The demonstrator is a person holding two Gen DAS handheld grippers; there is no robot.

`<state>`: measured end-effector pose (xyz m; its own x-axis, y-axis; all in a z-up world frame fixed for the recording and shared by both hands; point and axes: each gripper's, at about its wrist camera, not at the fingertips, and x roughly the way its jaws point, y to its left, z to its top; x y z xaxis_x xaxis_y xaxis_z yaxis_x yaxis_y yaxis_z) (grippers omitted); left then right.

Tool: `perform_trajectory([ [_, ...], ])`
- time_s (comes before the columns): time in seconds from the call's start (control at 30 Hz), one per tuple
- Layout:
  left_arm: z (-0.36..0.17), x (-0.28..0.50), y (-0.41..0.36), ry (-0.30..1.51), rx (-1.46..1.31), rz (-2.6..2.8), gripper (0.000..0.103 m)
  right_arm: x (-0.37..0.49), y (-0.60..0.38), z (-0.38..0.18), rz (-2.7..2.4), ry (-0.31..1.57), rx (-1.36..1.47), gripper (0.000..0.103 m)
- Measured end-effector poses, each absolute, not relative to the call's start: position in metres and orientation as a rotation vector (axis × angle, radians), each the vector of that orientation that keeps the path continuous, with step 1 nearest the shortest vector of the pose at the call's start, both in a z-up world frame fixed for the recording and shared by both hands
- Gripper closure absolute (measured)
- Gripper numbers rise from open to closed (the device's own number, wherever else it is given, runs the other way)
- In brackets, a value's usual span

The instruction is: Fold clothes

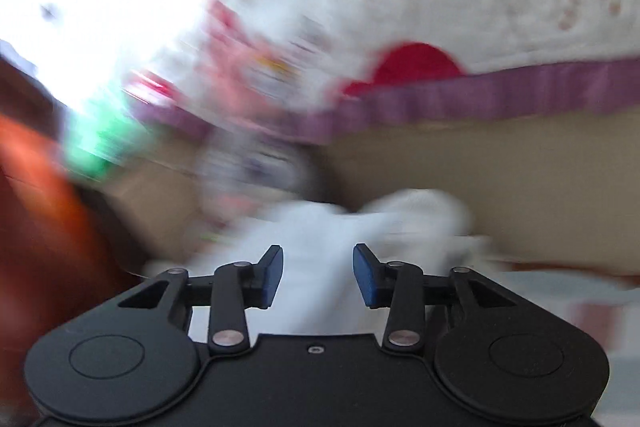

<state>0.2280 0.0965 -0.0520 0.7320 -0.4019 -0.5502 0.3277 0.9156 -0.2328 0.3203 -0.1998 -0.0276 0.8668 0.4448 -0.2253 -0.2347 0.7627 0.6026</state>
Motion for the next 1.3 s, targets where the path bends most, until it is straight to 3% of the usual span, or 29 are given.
perform_trajectory([
  [0.1,-0.061,0.226,0.098,0.664,-0.162,-0.345,0.062,0.29,-0.195,-0.038,0.495,0.366,0.641,0.058],
  [0.23,-0.064,0.215,0.106,0.7,-0.2,-0.282,0.061,0.26,-0.172,-0.052,0.551,0.454,0.506,0.058],
  [0.37,-0.063,0.197,0.101,0.75,-0.187,-0.212,0.035,0.224,-0.159,-0.073,0.589,0.503,0.394,0.058],
  [0.53,-0.059,0.168,0.083,0.819,-0.157,-0.171,0.03,0.182,-0.165,-0.078,0.57,0.587,0.291,0.058],
  [0.63,-0.05,0.147,0.071,0.818,-0.13,-0.15,0.017,0.154,-0.178,-0.071,0.463,0.614,0.227,0.058],
  [0.87,-0.028,0.103,0.042,0.78,-0.111,-0.159,0.009,0.1,-0.193,-0.05,0.325,0.679,0.147,0.053],
  [1.1,-0.019,0.084,0.019,0.875,-0.041,-0.125,0.001,0.064,-0.199,-0.035,0.201,0.759,0.125,0.05],
  [1.17,-0.018,0.08,0.016,0.903,-0.019,-0.117,0.001,0.054,-0.201,-0.031,0.192,0.753,0.121,0.046],
  [1.2,-0.018,0.078,0.014,0.913,-0.007,-0.111,0.001,0.049,-0.201,-0.028,0.187,0.748,0.112,0.037],
  [1.3,-0.018,0.072,0.01,0.94,0.014,-0.097,0.001,0.04,-0.198,-0.02,0.179,0.735,0.07,0.036],
])
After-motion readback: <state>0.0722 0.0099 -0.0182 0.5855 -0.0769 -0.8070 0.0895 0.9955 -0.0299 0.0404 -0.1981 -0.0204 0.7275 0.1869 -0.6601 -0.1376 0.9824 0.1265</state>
